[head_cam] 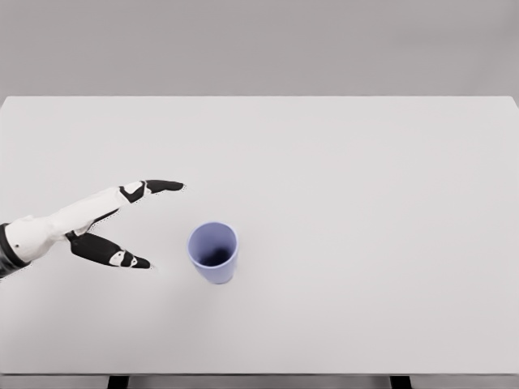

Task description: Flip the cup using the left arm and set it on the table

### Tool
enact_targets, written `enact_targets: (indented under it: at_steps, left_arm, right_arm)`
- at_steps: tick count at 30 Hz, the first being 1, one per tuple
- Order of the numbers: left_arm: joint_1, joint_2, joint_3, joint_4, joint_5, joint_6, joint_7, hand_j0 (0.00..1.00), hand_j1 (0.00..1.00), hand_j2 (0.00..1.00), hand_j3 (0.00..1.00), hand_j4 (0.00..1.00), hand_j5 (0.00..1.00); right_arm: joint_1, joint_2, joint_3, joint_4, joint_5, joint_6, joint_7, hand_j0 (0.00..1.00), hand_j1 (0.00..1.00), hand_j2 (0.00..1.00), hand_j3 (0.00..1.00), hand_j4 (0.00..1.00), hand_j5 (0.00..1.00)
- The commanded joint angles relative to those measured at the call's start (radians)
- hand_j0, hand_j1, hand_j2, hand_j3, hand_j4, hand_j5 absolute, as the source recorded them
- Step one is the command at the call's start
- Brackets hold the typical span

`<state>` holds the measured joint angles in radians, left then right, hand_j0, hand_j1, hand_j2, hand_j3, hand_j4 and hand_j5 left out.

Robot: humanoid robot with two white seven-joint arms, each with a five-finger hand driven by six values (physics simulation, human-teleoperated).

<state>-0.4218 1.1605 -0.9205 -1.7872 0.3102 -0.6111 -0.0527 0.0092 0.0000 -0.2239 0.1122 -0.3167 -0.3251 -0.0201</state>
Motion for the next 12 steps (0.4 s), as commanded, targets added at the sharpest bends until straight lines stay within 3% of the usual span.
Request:
enact_targets:
  at_steps: [1, 4, 12]
  left_arm:
    - [0.0, 0.068, 0.041, 0.008, 0.006, 0.0, -0.001, 1.0, 1.0, 1.0, 1.0, 1.0, 1.0]
    - [0.002, 0.119, 0.084, 0.02, 0.001, 0.0, -0.007, 1.0, 1.0, 1.0, 1.0, 1.0, 1.0]
    - [0.0, 0.13, 0.138, 0.022, -0.003, 0.0, -0.007, 1.0, 1.0, 1.0, 1.0, 1.0, 1.0]
  right_arm:
    - [0.0, 0.0, 0.0, 0.0, -0.001, 0.0, 0.0, 1.0, 1.0, 1.0, 1.0, 1.0, 1.0]
    - [0.0, 0.0, 0.0, 0.0, -0.001, 0.0, 0.0, 1.0, 1.0, 1.0, 1.0, 1.0, 1.0]
    - [0.0, 0.0, 0.0, 0.0, -0.001, 0.0, 0.0, 1.0, 1.0, 1.0, 1.0, 1.0, 1.0]
